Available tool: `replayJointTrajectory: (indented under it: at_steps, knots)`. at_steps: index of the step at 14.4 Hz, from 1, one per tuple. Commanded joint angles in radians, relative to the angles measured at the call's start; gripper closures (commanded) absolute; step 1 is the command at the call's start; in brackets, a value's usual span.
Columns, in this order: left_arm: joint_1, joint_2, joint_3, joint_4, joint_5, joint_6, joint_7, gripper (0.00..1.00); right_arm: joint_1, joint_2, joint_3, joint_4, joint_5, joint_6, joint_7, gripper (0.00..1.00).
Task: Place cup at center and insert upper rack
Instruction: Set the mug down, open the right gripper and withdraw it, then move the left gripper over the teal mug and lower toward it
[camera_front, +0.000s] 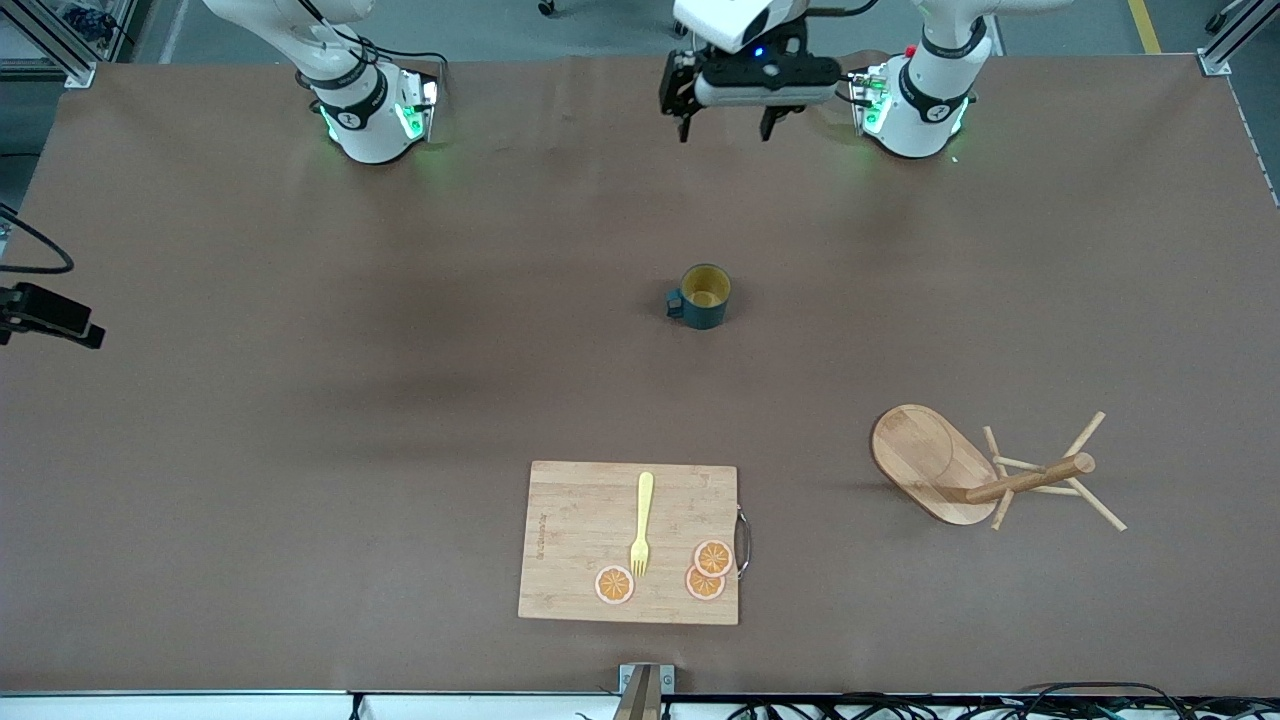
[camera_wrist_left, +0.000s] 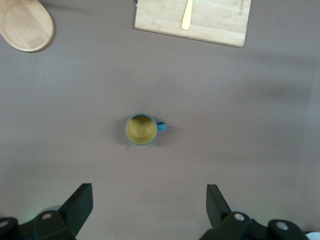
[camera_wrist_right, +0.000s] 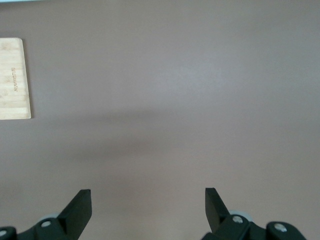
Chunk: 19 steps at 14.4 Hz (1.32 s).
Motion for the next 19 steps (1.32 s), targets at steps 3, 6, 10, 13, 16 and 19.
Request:
replayJointTrajectory:
  at_steps: [3,6,10,13,16,19]
  knots:
    - [-0.120,0.171,-0.053,0.022,0.223,0.105,-0.264,0.00,-0.006,-0.149,0.025,-0.211,-0.028,0.129,-0.014,0.00]
    - [-0.223,0.278,-0.053,0.017,0.391,0.123,-0.434,0.00,-0.031,-0.146,0.032,-0.205,-0.020,0.144,-0.013,0.00]
    - [-0.304,0.397,-0.053,0.011,0.585,0.123,-0.619,0.00,-0.063,-0.146,0.057,-0.196,-0.017,0.138,-0.010,0.00]
    - [-0.372,0.479,-0.050,0.002,0.726,0.123,-0.758,0.00,-0.118,-0.148,0.113,-0.199,-0.017,0.132,-0.010,0.00]
    - [-0.427,0.550,-0.048,-0.038,0.907,0.123,-0.953,0.00,-0.114,-0.155,0.114,-0.208,-0.019,0.126,-0.013,0.00]
    - [-0.465,0.578,-0.048,-0.103,0.991,0.123,-1.051,0.00,-0.112,-0.213,0.114,-0.296,-0.020,0.142,-0.013,0.00]
